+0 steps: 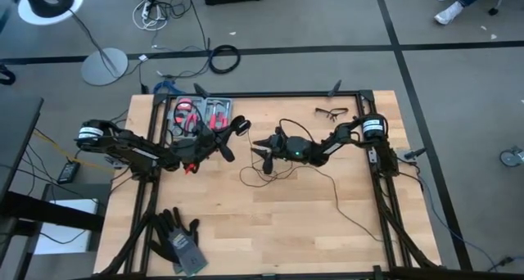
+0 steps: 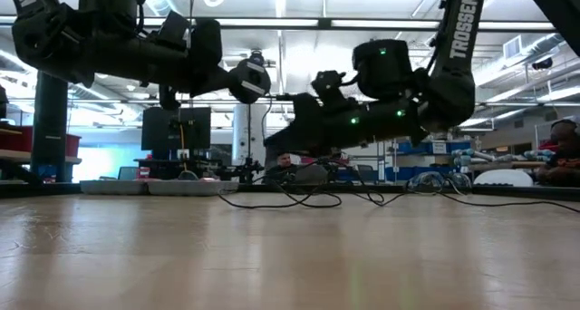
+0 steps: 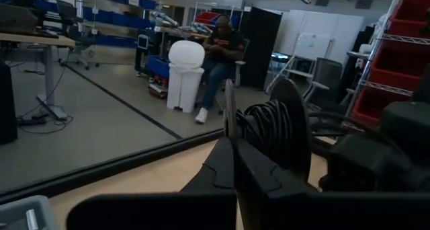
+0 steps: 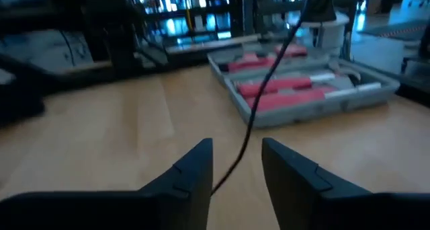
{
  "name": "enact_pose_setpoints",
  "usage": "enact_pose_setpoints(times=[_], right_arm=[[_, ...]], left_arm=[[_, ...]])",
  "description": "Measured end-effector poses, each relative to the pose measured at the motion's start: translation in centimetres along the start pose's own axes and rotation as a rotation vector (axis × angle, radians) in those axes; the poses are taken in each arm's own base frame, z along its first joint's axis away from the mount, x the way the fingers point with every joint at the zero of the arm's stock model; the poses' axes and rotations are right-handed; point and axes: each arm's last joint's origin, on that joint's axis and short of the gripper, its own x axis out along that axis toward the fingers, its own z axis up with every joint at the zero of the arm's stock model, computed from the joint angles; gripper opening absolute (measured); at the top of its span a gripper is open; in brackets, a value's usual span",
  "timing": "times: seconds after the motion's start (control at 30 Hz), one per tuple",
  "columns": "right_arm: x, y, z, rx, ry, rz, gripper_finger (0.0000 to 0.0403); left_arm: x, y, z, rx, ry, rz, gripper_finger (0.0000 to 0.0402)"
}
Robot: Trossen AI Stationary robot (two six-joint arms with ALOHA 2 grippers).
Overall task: Coil cords
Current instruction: Coil the black wire on the black spool
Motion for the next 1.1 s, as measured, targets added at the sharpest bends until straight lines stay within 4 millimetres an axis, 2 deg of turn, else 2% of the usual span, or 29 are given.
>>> enact_pose_setpoints(times=[0.17, 0.27, 0.33, 0.43, 0.47, 0.63, 0.77, 0.87, 1.1], right_arm=[[0.7, 0.1, 0.6, -0.013, -0.008, -0.003, 0.0138], [1.0, 0.1, 0.9, -0.034, -0.016, -0.004, 0.0127], [1.0, 0.1, 0.8, -0.041, -0.003, -0.005, 0.0101], [1.0, 0.1, 0.4, -0.049, 0.036, -0.004, 0.0027], [1.0, 0.2, 0.4, -0.058, 0.036, 0.011, 0.0014], [2.4, 1.4, 1.3, -0.076, 0.087, 0.105, 0.0004], [3.7, 2.7, 2.3, -0.176, 0.147, 0.139, 0.0002], [4.5, 3.4, 3.7, -0.218, 0.113, 0.178, 0.0002], [5.5, 3.8, 5.4, -0.275, 0.153, 0.195, 0.0001]], left_arm=[[0.0, 0.0, 0.0, -0.002, -0.002, -0.002, 0.0000], [0.0, 0.0, 0.1, -0.005, -0.003, -0.011, 0.0000], [0.0, -0.1, 0.1, -0.007, -0.007, -0.012, 0.0000], [0.0, -0.1, 0.1, -0.010, -0.010, -0.012, 0.0000], [0.0, 0.0, 0.1, -0.009, -0.010, -0.011, 0.0000], [0.1, 0.1, -0.1, 0.010, 0.013, -0.002, 0.0000], [0.0, 0.1, -0.6, 0.035, 0.050, 0.006, 0.0000], [0.2, 0.1, -0.9, 0.067, 0.088, 0.026, 0.0000], [0.6, -0.1, -1.8, 0.161, 0.221, 0.054, 0.0000]])
